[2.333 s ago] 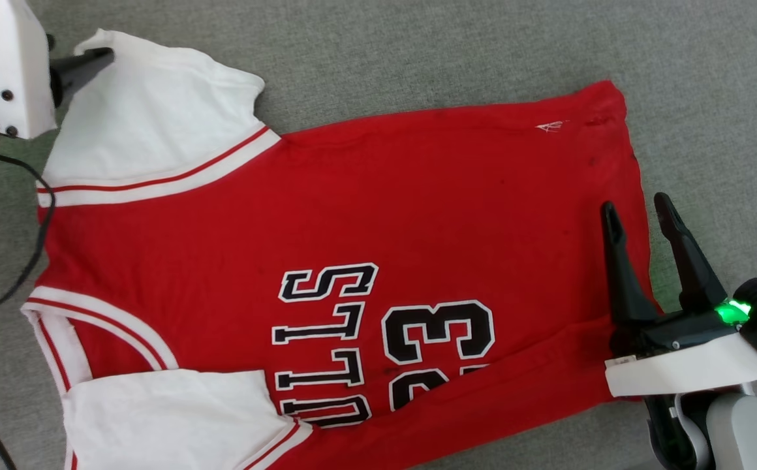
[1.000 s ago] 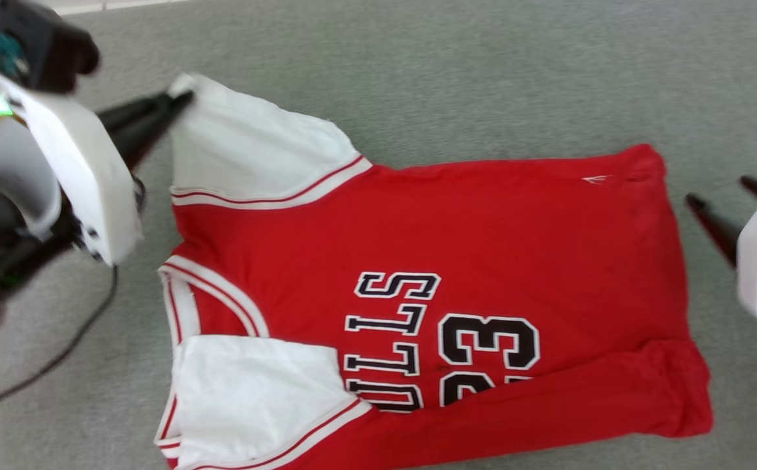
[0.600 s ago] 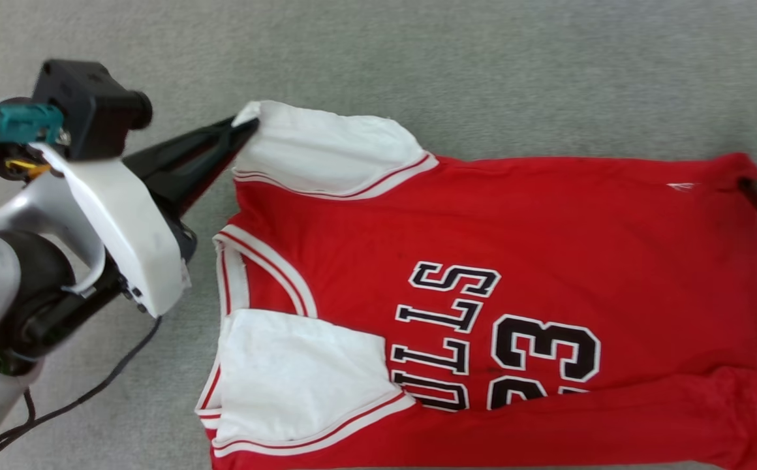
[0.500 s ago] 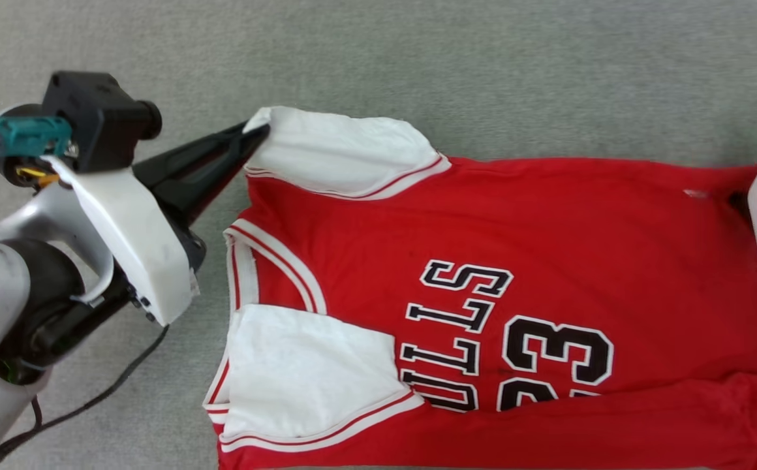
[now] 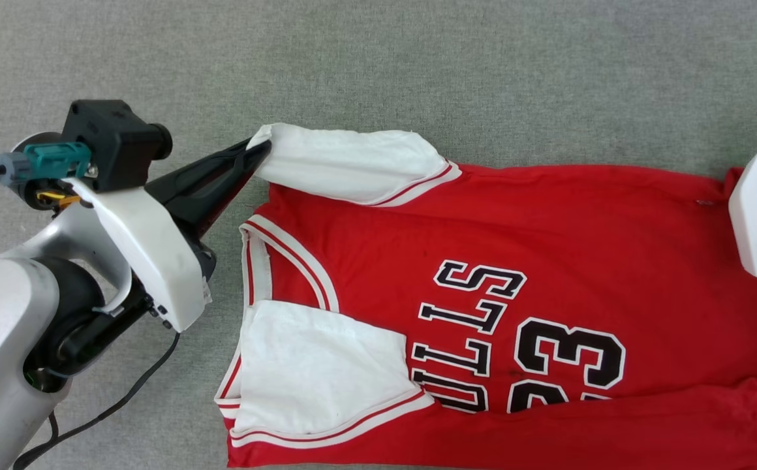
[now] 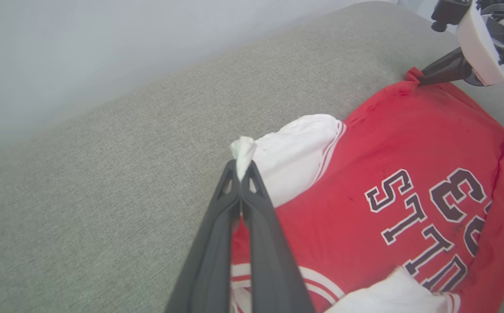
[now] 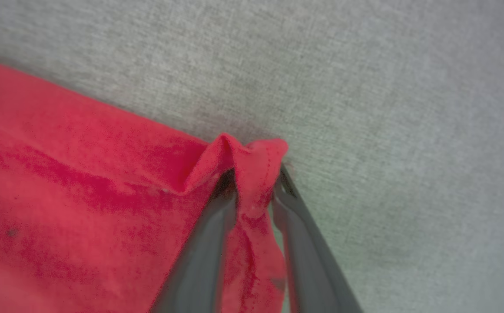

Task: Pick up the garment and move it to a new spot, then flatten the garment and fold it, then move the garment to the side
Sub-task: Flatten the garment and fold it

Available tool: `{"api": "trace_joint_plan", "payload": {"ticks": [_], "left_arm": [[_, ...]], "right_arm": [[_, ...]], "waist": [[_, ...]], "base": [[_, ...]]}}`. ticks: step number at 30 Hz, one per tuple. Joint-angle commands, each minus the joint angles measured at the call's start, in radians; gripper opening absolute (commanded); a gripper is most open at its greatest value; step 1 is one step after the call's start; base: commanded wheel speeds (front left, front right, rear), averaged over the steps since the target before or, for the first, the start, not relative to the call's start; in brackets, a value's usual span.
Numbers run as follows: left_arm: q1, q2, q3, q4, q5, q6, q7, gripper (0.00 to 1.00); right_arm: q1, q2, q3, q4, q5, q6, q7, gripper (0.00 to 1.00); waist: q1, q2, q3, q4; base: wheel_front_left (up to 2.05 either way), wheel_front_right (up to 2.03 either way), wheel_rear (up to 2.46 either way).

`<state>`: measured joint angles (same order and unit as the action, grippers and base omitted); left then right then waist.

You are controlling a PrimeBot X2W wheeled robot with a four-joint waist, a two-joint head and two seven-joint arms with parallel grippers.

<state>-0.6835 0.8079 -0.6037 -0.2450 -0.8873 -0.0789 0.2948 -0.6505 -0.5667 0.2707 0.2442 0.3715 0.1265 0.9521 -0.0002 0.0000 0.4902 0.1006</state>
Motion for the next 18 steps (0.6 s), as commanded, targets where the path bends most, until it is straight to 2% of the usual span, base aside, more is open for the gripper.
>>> {"api": "trace_joint_plan", "payload": {"ticks": [1,9,18], "left_arm": [[0.015,-0.007,0.0,0.013,0.005,-0.001,-0.013,0.0],[0.08,-0.005,0.008,0.067,0.006,0.053,-0.048,0.0],[0.231,0.037,0.015,0.038,-0.025,0.109,-0.091,0.0]], "right_arm": [[0.054,0.03,0.025,0.052,0.01,0.005,-0.017,0.0],[0.038,0.048,-0.072,0.018,0.109,0.004,-0.118,0.0],[0.198,0.042,-0.143,-0.095,0.18,0.004,-0.173,0.0]], "waist": [[0.0002,0.0,-0.015,-0.007],[0.0002,0.0,-0.114,-0.042],[0.0002,0.0,-0.253,-0.061]], "base": [[0.0,0.0,0.0],[0.0,0.0,0.0],[0.0,0.0,0.0]]}}
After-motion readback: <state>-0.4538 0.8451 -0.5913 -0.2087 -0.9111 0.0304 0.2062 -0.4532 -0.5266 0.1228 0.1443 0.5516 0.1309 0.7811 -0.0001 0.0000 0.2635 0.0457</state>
